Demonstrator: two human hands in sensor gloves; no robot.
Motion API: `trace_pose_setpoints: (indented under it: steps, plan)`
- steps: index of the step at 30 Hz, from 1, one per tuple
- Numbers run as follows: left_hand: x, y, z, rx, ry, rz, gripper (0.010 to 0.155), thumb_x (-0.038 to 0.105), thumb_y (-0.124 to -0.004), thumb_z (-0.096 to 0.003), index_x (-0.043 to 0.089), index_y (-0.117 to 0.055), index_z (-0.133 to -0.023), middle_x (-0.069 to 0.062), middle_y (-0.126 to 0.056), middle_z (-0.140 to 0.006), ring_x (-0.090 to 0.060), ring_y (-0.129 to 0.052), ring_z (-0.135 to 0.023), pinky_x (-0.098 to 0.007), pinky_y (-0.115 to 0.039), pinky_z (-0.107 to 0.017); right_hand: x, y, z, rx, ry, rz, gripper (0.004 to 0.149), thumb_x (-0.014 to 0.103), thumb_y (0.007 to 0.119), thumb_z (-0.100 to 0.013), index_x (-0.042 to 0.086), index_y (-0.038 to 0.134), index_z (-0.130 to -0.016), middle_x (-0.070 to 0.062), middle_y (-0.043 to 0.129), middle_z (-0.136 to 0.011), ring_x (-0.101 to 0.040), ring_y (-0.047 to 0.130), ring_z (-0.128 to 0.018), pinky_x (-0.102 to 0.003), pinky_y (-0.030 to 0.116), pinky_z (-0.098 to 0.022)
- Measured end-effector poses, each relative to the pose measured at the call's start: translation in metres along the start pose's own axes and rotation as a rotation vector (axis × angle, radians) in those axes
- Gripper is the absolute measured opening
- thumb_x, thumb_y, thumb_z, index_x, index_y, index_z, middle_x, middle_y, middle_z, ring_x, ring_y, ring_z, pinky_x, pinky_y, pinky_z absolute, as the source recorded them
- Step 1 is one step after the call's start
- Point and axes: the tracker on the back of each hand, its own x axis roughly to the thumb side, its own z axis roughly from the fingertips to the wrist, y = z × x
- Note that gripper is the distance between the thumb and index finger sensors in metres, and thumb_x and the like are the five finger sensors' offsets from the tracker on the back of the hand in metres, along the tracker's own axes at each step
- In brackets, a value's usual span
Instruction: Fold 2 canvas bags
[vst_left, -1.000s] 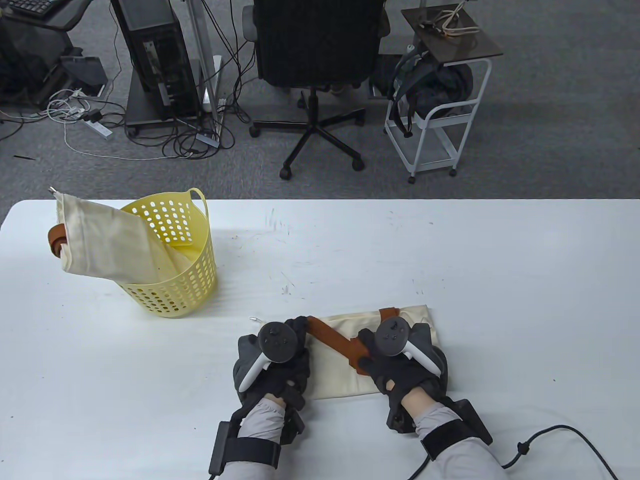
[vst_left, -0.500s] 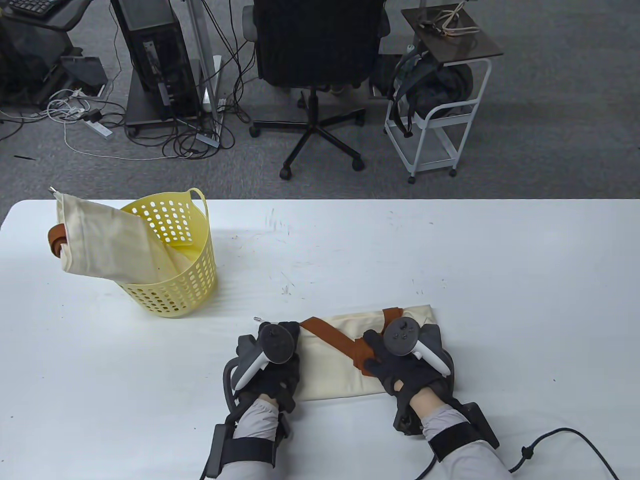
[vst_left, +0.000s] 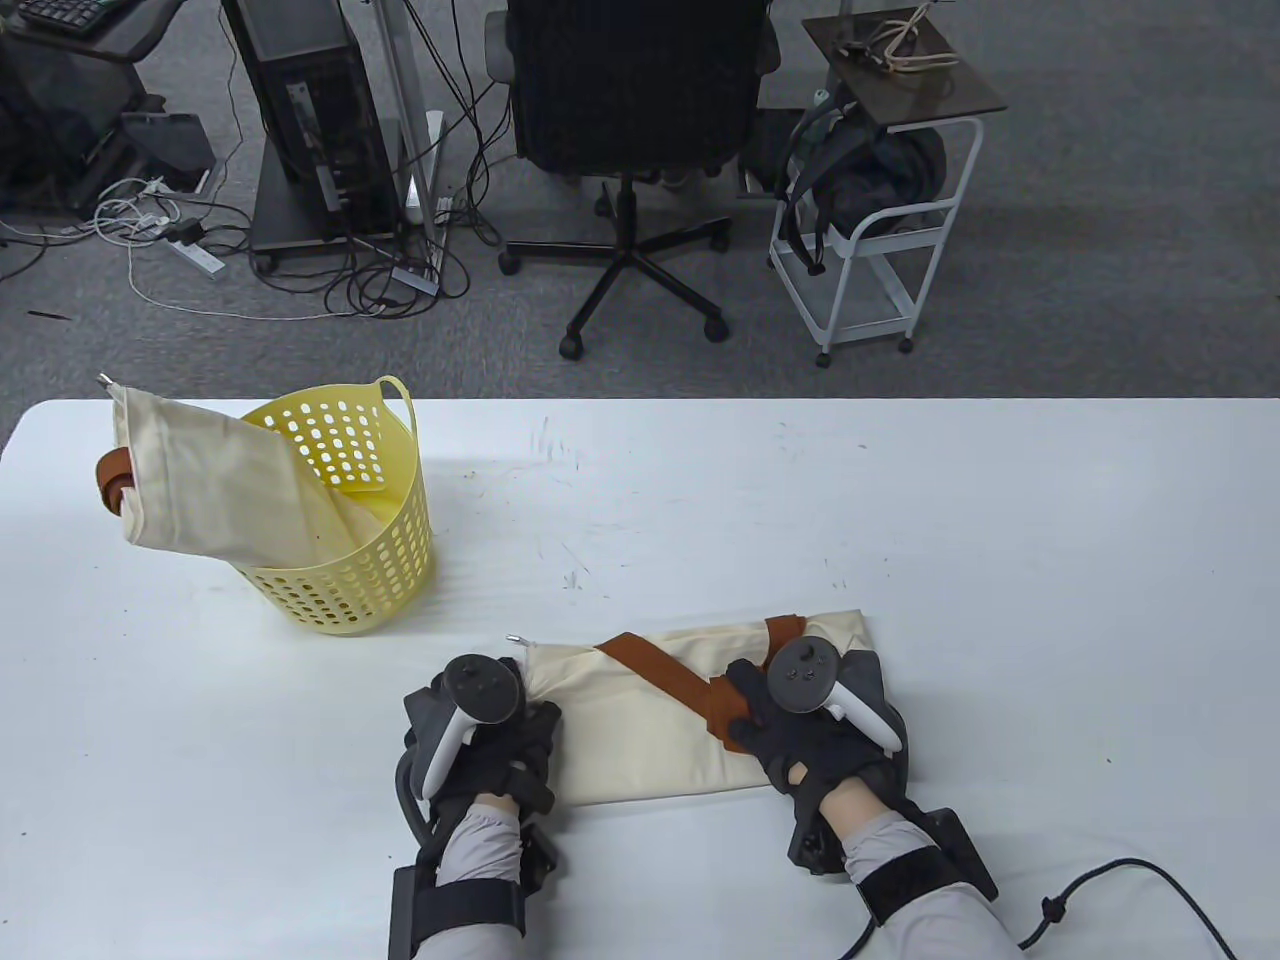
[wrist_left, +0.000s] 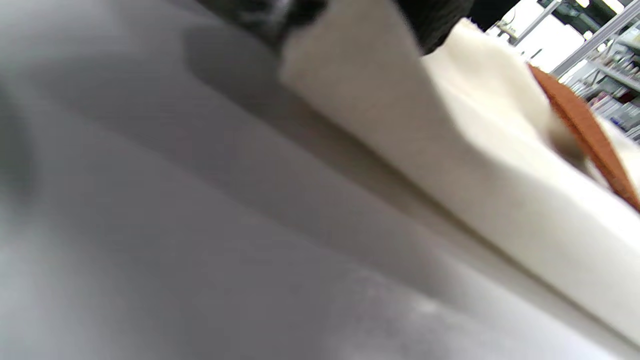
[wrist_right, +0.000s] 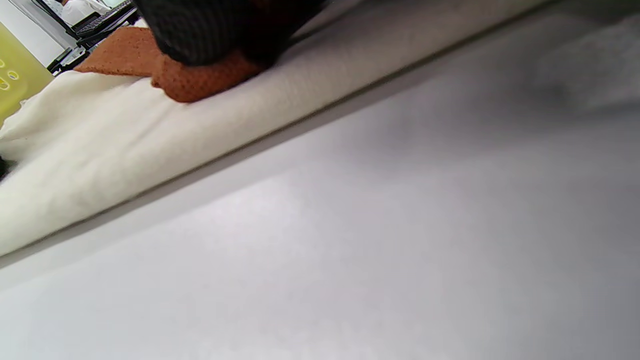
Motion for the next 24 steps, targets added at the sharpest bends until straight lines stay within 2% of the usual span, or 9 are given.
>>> trace_pose_setpoints:
  steps: [3, 5, 7, 10, 12, 13, 16, 19, 24]
  plan:
    - [0.007, 0.008, 0.005, -0.011, -0.052, 0.147, 0.060, 0.033, -0.064, -0.0662, 0.013, -0.043, -0.119, -0.016, -0.016, -0.122, -0.037, 0.003, -0.104, -0.073, -0.008, -0.063, -0.001, 0.000, -0.001, 0.004, -0.001, -0.008, 0.065, 0.046, 0.063, -0.053, 0.039, 0.028, -0.108, -0.005, 0.005, -0.109, -0.034, 0.006, -0.101, -0.058, 0.012, -0.072]
    - [0.013, 0.015, 0.009, -0.013, -0.141, 0.250, 0.059, 0.031, -0.064, -0.0661, 0.015, -0.043, -0.118, -0.019, -0.026, -0.123, -0.041, -0.006, -0.106, -0.073, -0.017, -0.068, -0.001, -0.001, -0.001, 0.001, 0.006, -0.009, 0.065, 0.046, 0.062, -0.054, 0.039, 0.027, -0.108, -0.005, 0.005, -0.109, -0.035, 0.006, -0.101, -0.058, 0.012, -0.072]
    - [0.015, 0.019, 0.012, -0.048, -0.205, 0.333, 0.059, 0.033, -0.065, -0.0663, 0.020, -0.041, -0.119, -0.026, -0.044, -0.120, -0.050, -0.033, -0.107, -0.069, -0.038, -0.074, -0.003, -0.002, -0.001, 0.002, 0.011, -0.022, 0.065, 0.046, 0.062, -0.054, 0.039, 0.027, -0.108, -0.005, 0.004, -0.109, -0.035, 0.005, -0.100, -0.058, 0.011, -0.072]
    - [0.014, 0.022, 0.012, -0.106, -0.250, 0.450, 0.070, 0.035, -0.080, -0.0634, 0.021, -0.039, -0.118, -0.030, -0.067, -0.109, -0.053, -0.068, -0.096, -0.064, -0.064, -0.067, -0.005, -0.002, -0.001, 0.009, 0.010, -0.033, 0.065, 0.046, 0.062, -0.054, 0.039, 0.026, -0.108, -0.004, 0.003, -0.108, -0.034, 0.004, -0.100, -0.058, 0.010, -0.072]
    - [0.013, 0.024, 0.013, -0.090, -0.236, 0.422, 0.070, 0.028, -0.081, -0.0621, 0.014, -0.040, -0.117, -0.019, -0.089, -0.095, -0.043, -0.087, -0.084, -0.059, -0.073, -0.061, -0.005, -0.002, -0.001, 0.011, 0.009, -0.035, 0.065, 0.046, 0.062, -0.054, 0.040, 0.026, -0.108, -0.004, 0.003, -0.108, -0.034, 0.003, -0.100, -0.058, 0.009, -0.072]
    - [0.013, 0.026, 0.014, -0.061, -0.237, 0.409, 0.069, 0.028, -0.080, -0.0622, 0.010, -0.042, -0.116, -0.016, -0.093, -0.091, -0.040, -0.092, -0.081, -0.057, -0.075, -0.060, -0.006, -0.002, -0.001, 0.016, 0.006, -0.041, 0.065, 0.045, 0.062, -0.054, 0.040, 0.026, -0.108, -0.004, 0.003, -0.108, -0.034, 0.003, -0.100, -0.057, 0.009, -0.072]
    - [0.017, 0.031, 0.017, -0.070, -0.313, 0.504, 0.068, 0.029, -0.078, -0.0633, 0.008, -0.041, -0.116, -0.010, -0.095, -0.089, -0.035, -0.094, -0.080, -0.055, -0.074, -0.062, -0.007, -0.001, -0.001, 0.031, -0.001, -0.052, 0.065, 0.045, 0.062, -0.054, 0.041, 0.025, -0.107, -0.002, 0.001, -0.108, -0.032, 0.001, -0.100, -0.056, 0.007, -0.072]
    - [0.024, 0.031, 0.020, -0.145, -0.402, 0.634, 0.069, 0.031, -0.077, -0.0649, 0.010, -0.037, -0.117, -0.009, -0.093, -0.091, -0.034, -0.092, -0.082, -0.055, -0.073, -0.064, -0.006, 0.000, -0.001, 0.039, -0.006, -0.042, 0.065, 0.045, 0.060, -0.054, 0.041, 0.023, -0.107, -0.002, 0.000, -0.108, -0.032, 0.000, -0.100, -0.056, 0.006, -0.072]
    - [0.039, 0.027, 0.024, -0.247, -0.525, 0.733, 0.073, 0.034, -0.076, -0.0664, 0.012, -0.029, -0.118, -0.010, -0.088, -0.096, -0.035, -0.088, -0.087, -0.056, -0.071, -0.067, 0.005, 0.007, 0.001, 0.048, -0.029, -0.003, 0.065, 0.046, 0.059, -0.054, 0.041, 0.022, -0.107, -0.002, 0.000, -0.108, -0.033, 0.000, -0.100, -0.057, 0.007, -0.072]
